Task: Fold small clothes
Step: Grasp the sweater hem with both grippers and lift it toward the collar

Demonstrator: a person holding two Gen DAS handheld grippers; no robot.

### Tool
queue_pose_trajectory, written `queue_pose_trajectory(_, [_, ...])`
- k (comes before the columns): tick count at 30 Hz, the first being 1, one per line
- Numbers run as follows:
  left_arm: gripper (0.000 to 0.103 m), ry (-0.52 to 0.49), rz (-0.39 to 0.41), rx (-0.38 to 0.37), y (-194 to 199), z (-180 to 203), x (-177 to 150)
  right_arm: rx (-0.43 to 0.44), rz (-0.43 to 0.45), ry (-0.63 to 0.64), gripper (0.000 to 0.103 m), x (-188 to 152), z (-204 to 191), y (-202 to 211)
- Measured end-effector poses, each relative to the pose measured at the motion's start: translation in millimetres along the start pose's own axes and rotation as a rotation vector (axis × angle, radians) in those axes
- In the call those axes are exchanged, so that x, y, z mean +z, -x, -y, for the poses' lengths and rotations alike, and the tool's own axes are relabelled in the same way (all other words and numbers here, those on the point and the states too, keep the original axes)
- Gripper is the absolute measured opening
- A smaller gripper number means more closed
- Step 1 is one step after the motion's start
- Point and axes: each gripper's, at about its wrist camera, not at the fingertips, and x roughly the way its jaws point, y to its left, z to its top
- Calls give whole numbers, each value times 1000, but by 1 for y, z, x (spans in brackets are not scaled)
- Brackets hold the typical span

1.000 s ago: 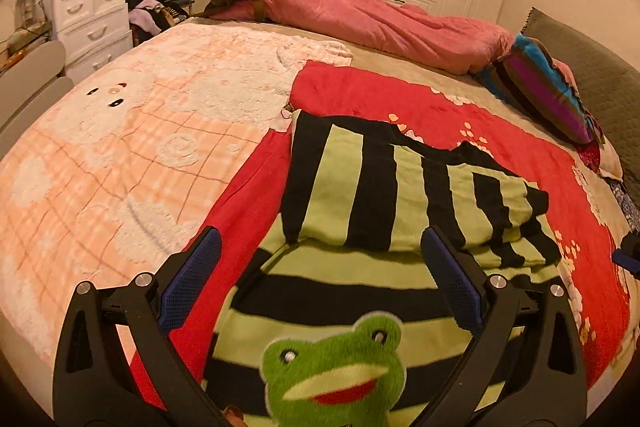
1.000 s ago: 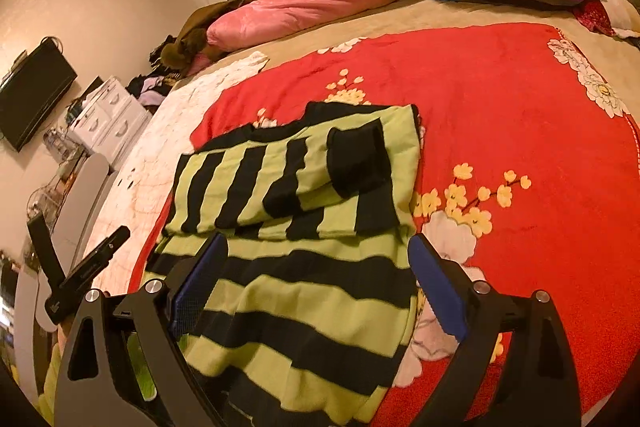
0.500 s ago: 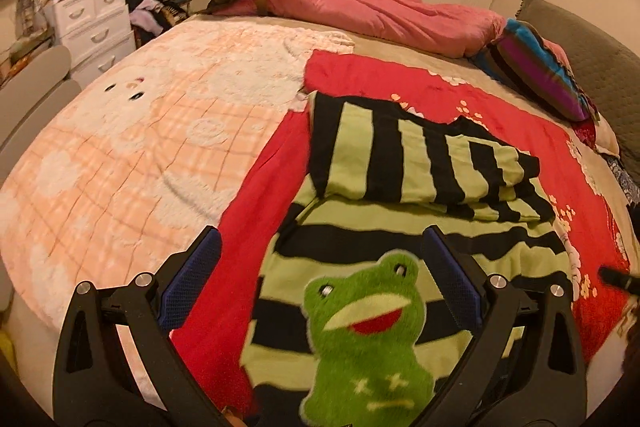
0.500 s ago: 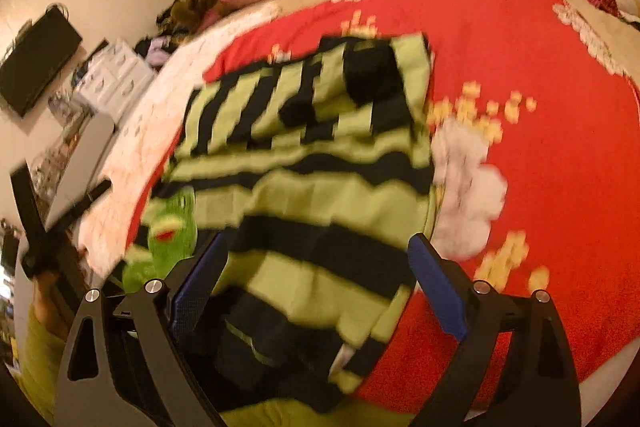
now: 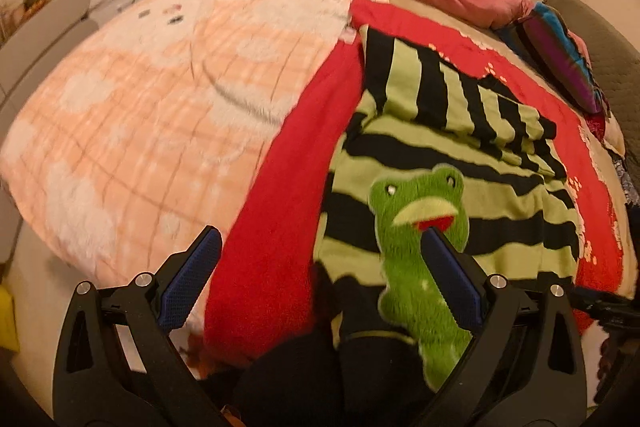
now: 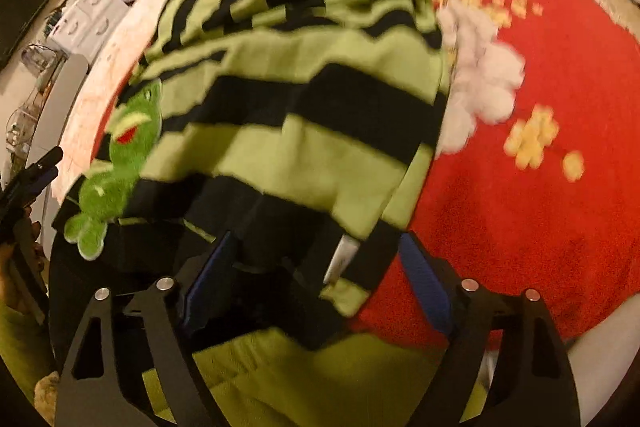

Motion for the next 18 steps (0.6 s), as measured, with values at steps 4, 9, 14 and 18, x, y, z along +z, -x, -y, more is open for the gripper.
queue_pose_trajectory(4, [93,2,-60,-41,-9,4,-10,13,-51,-18,75,-7,0,-17])
queue_pose_trajectory(9, [93,-48,-77,-30,-16,17,-14,19,-8,99,28,-8,-6,-13])
queue_pose_trajectory(14, [93,-44,-104,-42,-18,15,-16,72,31,115,15,-17,11,21])
queue_pose_trajectory(18, [93,-62,-141,-48,-23,18,-16,55,14,61,6,-32,43,36])
